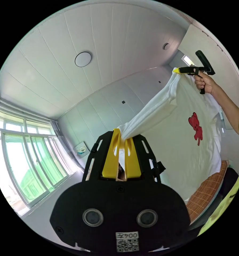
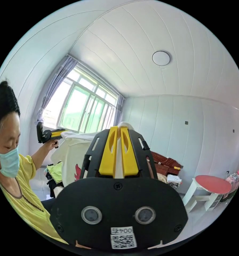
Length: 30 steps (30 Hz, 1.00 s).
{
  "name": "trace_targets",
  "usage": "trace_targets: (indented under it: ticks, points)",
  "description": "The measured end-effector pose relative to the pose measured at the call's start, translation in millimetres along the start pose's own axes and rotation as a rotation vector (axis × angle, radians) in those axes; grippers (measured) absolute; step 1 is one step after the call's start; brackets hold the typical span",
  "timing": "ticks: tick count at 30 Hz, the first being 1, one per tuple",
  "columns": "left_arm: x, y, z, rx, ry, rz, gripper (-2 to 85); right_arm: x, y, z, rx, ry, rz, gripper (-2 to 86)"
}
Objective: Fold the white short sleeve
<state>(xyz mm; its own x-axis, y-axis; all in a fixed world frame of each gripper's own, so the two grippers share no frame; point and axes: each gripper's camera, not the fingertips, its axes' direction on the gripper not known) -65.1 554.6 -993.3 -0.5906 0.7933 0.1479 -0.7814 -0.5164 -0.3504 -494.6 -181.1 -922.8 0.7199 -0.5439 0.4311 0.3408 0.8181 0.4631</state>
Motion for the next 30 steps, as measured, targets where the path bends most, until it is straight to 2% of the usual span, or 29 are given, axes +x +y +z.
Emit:
trace_targets:
  ticks: [8, 13, 16, 19, 21, 25, 30]
  points:
    - [60.9, 51.4, 191.1, -0.299, 0.096, 0.079, -0.2, 77.0, 42.2, 170.2, -0.335, 0.112, 0.133, 2.7]
    - [114.3, 110.9, 347.3, -0.495, 0.157, 0.124, 0.5, 115.7, 84.9, 285.8, -0.513, 0.182, 0.182, 2.9]
    - [152.0, 153.5, 433.9, -0.654, 0.230, 0.140, 2.3, 150.8, 115.1, 366.2, -0.648, 0.185, 0.295, 3.4]
    - [191.7, 203.0, 500.0, -0.839, 0.238, 0.176, 8.1, 177.2, 154.8, 438.1, -0.801, 0.107, 0.462, 4.7]
    - [206.9, 228.1, 521.9, -0.902, 0.263, 0.158, 10.4, 174.1, 177.4, 471.3, -0.873, 0.098, 0.501, 6.4]
    - [222.5, 271.2, 535.9, -0.970, 0.337, 0.131, 11.2, 154.7, 177.3, 476.6, -0.867, 0.059, 0.483, 8.2]
    - [207.7, 304.3, 467.9, -0.859, 0.496, 0.018, 7.8, 61.4, 154.5, 397.2, -0.843, 0.106, 0.238, 7.4]
